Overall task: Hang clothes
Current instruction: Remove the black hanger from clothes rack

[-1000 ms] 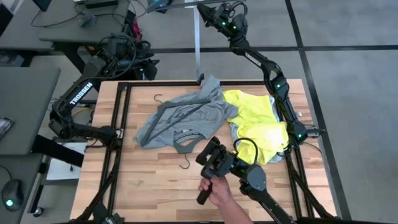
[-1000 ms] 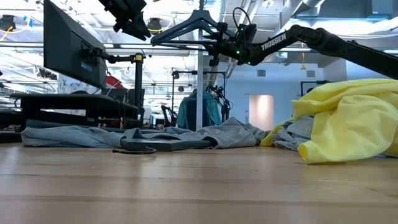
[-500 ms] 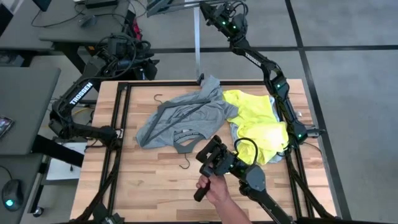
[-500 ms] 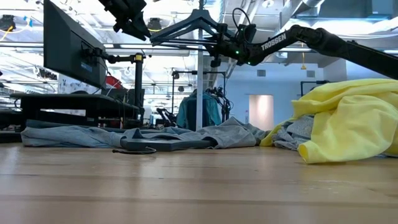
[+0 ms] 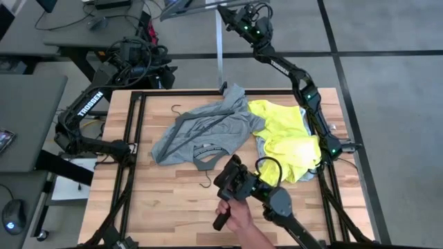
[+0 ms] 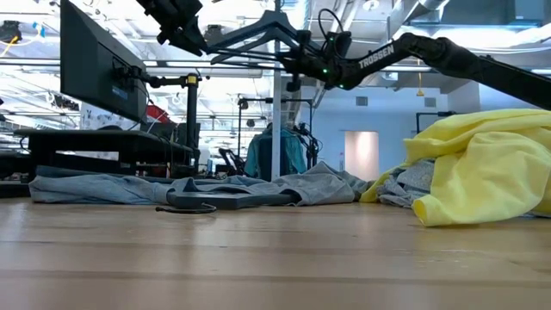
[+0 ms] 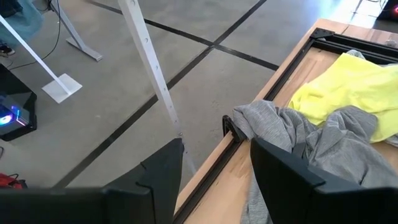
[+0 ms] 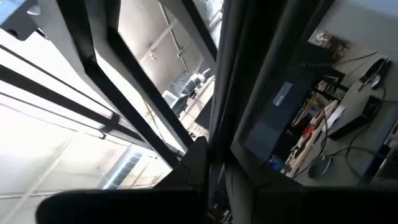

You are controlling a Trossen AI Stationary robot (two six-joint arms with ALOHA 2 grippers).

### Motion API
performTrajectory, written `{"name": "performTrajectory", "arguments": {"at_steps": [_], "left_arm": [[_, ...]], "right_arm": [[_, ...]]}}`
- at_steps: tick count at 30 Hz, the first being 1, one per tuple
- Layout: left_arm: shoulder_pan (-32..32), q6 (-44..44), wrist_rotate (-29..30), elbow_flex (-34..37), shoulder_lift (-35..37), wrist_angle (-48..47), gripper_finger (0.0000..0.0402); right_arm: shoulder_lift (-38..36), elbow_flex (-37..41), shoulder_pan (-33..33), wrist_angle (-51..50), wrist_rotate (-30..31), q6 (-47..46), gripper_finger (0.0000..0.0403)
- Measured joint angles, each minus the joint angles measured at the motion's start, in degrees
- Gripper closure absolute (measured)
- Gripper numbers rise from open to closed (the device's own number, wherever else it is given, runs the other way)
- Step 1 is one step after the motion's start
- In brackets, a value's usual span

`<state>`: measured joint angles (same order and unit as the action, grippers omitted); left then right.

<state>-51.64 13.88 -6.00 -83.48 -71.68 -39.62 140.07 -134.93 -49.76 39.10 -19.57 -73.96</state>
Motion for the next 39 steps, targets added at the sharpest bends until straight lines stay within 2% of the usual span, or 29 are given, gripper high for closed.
{"name": "performTrajectory", "arguments": {"at_steps": [17, 24, 32, 39], "left_arm": [[0.0, 1.1, 0.0, 0.0, 0.0, 0.2, 0.0228], [0.0, 1.5, 0.0, 0.0, 1.8, 0.8, 0.0228], [0.6, -0.9, -0.1, 0.0, 7.0, 0.8, 0.0228], [2.0, -3.9, -1.9, 0.0, 13.3, -2.1, 0.0228]], "right_arm": [[-3.0, 0.0, 1.3, 0.1, -2.3, 3.5, 0.0388], [-3.1, 0.0, 4.7, -2.0, -9.8, 3.4, 0.0388], [-3.1, 0.0, 6.7, -7.3, -15.3, 3.9, 0.0388], [-3.1, -0.1, 8.3, -24.1, -25.2, 9.7, 0.0389]]}}
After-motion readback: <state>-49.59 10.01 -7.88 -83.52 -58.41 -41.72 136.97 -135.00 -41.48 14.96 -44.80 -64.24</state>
